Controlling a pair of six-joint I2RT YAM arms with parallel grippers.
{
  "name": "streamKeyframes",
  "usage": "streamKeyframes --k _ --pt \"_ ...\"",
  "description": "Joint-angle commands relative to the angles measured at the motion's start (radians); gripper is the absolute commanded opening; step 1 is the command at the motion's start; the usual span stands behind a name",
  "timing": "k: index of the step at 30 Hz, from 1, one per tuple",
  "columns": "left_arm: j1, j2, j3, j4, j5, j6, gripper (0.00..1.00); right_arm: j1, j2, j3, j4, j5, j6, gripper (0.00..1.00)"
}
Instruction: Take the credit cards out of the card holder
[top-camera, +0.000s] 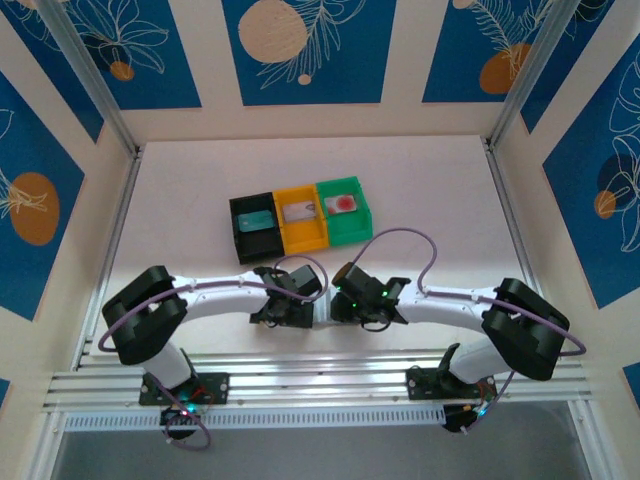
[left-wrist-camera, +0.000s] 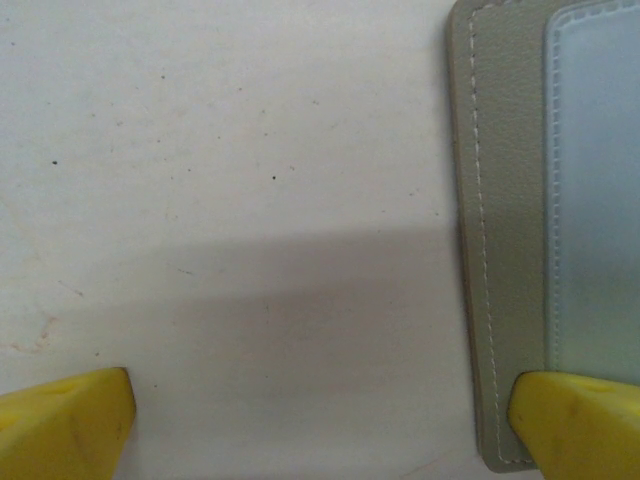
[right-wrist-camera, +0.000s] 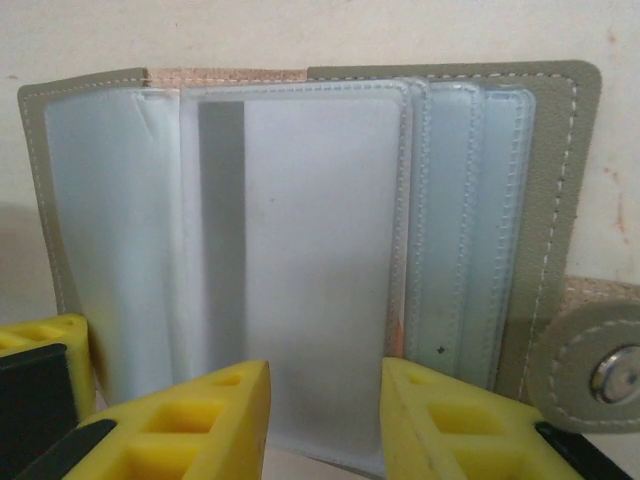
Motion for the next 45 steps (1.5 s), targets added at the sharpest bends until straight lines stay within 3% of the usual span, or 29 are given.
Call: streamKeyframes --k 1,17,35,45 --pt "-0.024 0.075 -0.06 0.085 0.073 -0.003 1.0 0.026 -0.024 -0.012 0.153 -0.113 -0.011 0.34" --pt "-0.024 0.057 -0.06 0.07 0.067 -0.001 1.0 0.026 -0.134 -0.026 0.14 -0.099 -0.027 0.34" --pt "-0.024 0.045 -0.05 0.055 0.064 0.005 1.0 0.029 -0.131 -0.033 0.193 -0.155 -0.026 0.33" --pt "-0.018 -0.048 -0.048 -0.016 0.001 0.022 1.0 0.035 -0.107 -0.028 0.213 -0.168 -0.021 0.33"
